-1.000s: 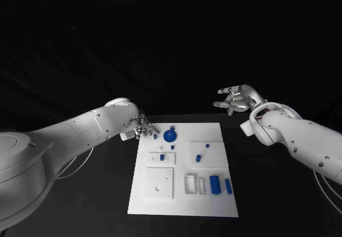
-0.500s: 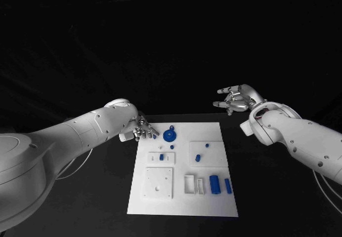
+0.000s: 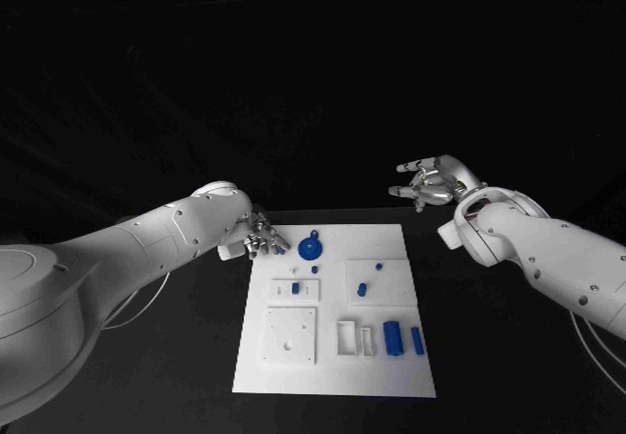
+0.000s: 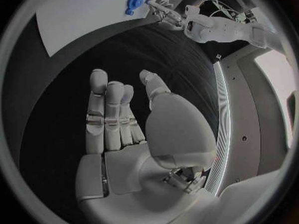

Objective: Assemble the parts on the task board

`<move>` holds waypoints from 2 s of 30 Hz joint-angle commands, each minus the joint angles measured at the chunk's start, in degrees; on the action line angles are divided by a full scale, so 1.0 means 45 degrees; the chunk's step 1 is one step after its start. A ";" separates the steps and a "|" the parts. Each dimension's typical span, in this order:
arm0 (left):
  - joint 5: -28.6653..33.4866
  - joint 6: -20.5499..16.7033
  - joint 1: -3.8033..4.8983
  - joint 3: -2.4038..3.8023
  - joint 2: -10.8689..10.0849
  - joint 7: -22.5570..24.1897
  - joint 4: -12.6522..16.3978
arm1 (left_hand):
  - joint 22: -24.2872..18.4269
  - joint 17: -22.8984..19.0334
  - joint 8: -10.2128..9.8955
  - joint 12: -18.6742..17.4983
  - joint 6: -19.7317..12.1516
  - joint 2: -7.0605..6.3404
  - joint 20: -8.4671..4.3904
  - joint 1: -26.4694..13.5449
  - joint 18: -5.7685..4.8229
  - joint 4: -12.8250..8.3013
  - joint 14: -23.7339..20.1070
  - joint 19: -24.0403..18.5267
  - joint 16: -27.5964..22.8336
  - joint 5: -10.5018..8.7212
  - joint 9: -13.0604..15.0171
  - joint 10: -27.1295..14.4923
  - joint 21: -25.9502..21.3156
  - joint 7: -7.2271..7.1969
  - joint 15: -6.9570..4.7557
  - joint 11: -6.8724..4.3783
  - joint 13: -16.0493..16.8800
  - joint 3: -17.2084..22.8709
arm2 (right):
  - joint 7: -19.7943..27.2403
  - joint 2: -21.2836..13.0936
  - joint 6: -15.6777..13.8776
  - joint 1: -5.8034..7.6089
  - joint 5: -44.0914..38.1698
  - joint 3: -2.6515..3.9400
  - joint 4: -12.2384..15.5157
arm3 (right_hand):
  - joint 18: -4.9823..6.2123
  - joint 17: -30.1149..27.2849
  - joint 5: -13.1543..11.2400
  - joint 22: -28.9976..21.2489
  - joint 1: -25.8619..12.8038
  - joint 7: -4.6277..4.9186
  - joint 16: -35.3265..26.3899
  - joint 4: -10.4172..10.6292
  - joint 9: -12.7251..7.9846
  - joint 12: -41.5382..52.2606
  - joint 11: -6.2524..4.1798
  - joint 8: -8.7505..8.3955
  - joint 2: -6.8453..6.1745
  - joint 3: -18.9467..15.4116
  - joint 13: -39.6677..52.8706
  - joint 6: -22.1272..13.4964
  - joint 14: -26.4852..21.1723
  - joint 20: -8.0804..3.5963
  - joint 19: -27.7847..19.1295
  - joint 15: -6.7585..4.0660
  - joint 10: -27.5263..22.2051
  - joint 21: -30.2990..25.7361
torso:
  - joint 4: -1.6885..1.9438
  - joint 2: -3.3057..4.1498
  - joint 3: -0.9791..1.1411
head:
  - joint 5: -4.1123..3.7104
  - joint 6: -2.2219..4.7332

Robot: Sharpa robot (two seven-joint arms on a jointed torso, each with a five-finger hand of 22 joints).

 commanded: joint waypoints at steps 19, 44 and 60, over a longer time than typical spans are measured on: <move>0.0547 -0.0254 -0.0006 -0.0003 0.0029 0.0470 -0.0032 | 0.0252 0.0017 0.0317 0.0128 0.0214 0.0839 0.0042 0.0612 -0.0068 -0.0624 -0.0076 -0.0048 0.0156 0.0056 0.0193 0.0168 0.0155 -0.0199 -0.0073 -0.0057 0.0073 0.0271 | -0.0038 0.0179 0.0207 0.0003 -0.0090 0.0007 -0.0173 | 0.0164 -0.0005 0.0029 0.0229 -0.0080 0.0018 0.0038 0.0087 0.0008 0.0029 -0.0008 -0.0022 -0.0012 0.0009 -0.0012 -0.0033 -0.0059 0.0031 0.0055 -0.0030 -0.0057 -0.0037 | 0.0005 0.0005 0.0003 | 0.0031 -0.0015; 0.1619 -0.2595 0.0204 0.0001 -0.1761 -0.0231 0.2821 | 0.0250 0.0106 0.2662 0.0143 0.0160 0.0274 -0.0199 0.0233 -0.0169 -0.1913 0.0139 -0.0035 0.0215 0.0565 0.3442 0.0316 0.0613 -0.0625 -0.0274 -0.0392 0.0143 0.4331 | -0.0083 0.0066 0.0305 0.0001 -0.0033 0.0006 -0.0233 | 0.0162 0.0001 0.0041 0.0230 -0.0112 0.0015 0.0044 0.0110 0.0009 0.0044 -0.0008 -0.0022 -0.0001 -0.0020 0.0002 0.0002 -0.0064 0.0032 0.0050 -0.0029 -0.0062 -0.0034 | 0.0218 -0.0218 -0.0022 | 0.0087 -0.0128; 0.1954 -0.4370 0.0306 -0.0498 -0.4340 -0.0901 0.7478 | 0.0243 0.0296 0.1758 0.0420 0.1226 -0.0292 -0.0101 -0.0251 0.0021 -0.2364 0.0717 0.0154 -0.0003 0.2439 0.4116 0.0582 0.0909 -0.0791 -0.0274 -0.0504 -0.0192 0.4782 | -0.0099 0.0014 0.0339 -0.0021 -0.0001 0.0004 -0.0312 | 0.0160 0.0002 0.0054 0.0230 -0.0122 0.0013 0.0044 0.0133 0.0009 0.0044 -0.0008 -0.0022 0.0000 -0.0034 0.0004 0.0004 -0.0069 0.0032 0.0045 -0.0028 -0.0063 -0.0033 | 0.0410 -0.0417 -0.0065 | 0.0141 -0.0441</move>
